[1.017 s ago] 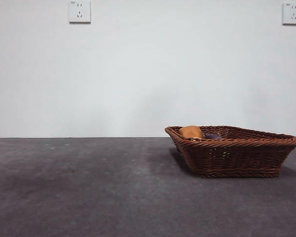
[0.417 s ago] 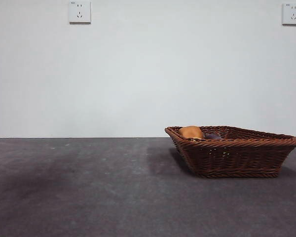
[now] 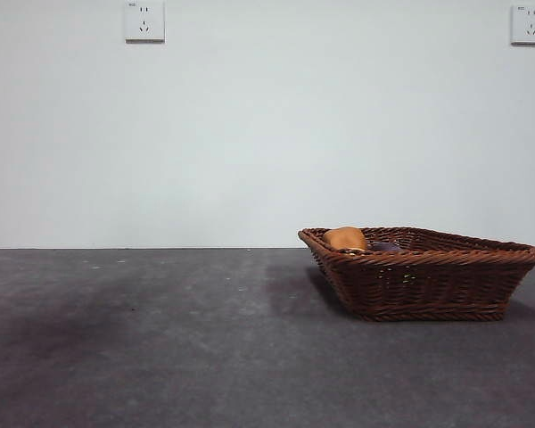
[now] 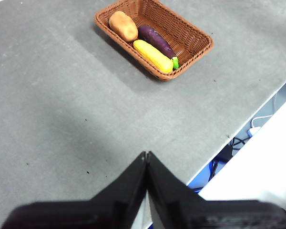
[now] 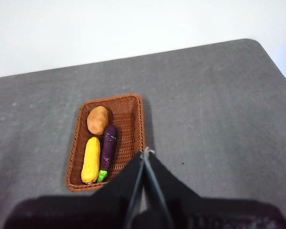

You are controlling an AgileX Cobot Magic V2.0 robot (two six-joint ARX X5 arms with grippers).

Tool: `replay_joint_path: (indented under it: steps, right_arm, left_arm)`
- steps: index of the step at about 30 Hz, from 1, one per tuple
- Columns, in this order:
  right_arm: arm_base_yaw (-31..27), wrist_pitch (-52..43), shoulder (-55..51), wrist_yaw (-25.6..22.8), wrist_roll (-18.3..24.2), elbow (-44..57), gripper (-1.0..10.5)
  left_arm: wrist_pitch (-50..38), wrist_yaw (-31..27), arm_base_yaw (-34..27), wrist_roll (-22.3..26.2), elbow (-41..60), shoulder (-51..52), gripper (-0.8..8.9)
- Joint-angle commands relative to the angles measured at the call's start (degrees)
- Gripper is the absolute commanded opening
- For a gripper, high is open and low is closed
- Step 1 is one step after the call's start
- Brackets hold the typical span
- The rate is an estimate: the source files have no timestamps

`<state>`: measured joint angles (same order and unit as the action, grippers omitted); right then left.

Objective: Help me put the vegetables on the table into the basket

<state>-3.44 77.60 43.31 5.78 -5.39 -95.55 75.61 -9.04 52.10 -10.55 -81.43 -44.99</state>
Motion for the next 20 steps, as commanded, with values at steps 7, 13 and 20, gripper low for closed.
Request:
replay_joint_path:
  steps: [7, 13, 20]
  right_arm:
    - [0.09, 1.36, 5.42, -0.26, -0.57, 0.22, 0.0]
    - [0.09, 1.36, 10.88, -0.26, -0.59, 0.22, 0.0]
    - [0.09, 1.33, 20.72, -0.26, -0.59, 0.22, 0.0]
  left_arm:
    - [-0.26, -0.04, -0.15, -0.35, 0.33, -3.85, -0.03]
    - [-0.31, 0.85, -10.82, 9.70, 0.35, -2.71, -0.03]
    - [-28.13, 1.29, -37.81, 18.51, 16.70, 8.26, -0.03]
